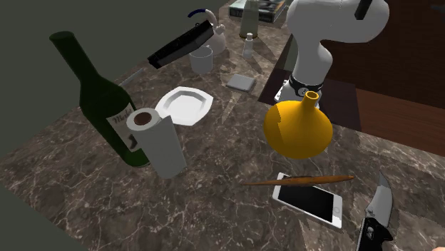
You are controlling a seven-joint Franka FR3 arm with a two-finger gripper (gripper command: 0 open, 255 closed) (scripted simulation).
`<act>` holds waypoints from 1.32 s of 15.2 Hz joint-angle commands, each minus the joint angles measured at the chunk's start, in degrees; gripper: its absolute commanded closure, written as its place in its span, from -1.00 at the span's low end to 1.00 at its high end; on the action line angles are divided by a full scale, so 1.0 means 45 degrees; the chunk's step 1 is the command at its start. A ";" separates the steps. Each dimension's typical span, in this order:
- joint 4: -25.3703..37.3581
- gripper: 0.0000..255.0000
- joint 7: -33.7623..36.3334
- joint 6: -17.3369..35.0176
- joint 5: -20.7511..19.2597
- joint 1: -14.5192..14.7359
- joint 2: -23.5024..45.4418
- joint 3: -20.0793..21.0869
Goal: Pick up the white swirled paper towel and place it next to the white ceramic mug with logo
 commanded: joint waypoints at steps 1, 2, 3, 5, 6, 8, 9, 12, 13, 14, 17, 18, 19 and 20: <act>0.0000 -1.00 0.0000 0.0000 0.0000 0.0000 0.0000 0.0000; -0.0027 -1.00 -0.0223 0.0180 -0.0146 -0.0106 0.0202 -0.0209; -0.0041 -1.00 -0.0444 0.0361 -0.0289 -0.0211 0.0417 -0.0416; -0.0029 -1.00 -0.0880 0.0726 -0.0560 -0.0417 0.0883 -0.0830; -0.0002 -1.00 -0.1094 0.0909 -0.0688 -0.0516 0.1134 -0.1035; 0.0093 -1.00 -0.1521 0.1272 -0.0924 -0.0713 0.1671 -0.1439; 0.0161 -1.00 -0.1732 0.1452 -0.1031 -0.0808 0.1956 -0.1638; 0.0447 -1.00 -0.2358 0.1979 -0.1307 -0.1071 0.2871 -0.2232; 0.0570 -1.00 -0.2566 0.2149 -0.1381 -0.1154 0.3195 -0.2427; 0.0707 -1.00 -0.2774 0.2314 -0.1446 -0.1230 0.3528 -0.2622; 0.1198 -1.00 -0.3403 0.2782 -0.1574 -0.1451 0.4578 -0.3192; 0.1390 -1.00 -0.3615 0.2927 -0.1593 -0.1520 0.4944 -0.3378; 0.1594 -1.00 -0.3830 0.3065 -0.1599 -0.1588 0.5318 -0.3560; 0.1813 -1.00 -0.4046 0.3197 -0.1592 -0.1656 0.5699 -0.3740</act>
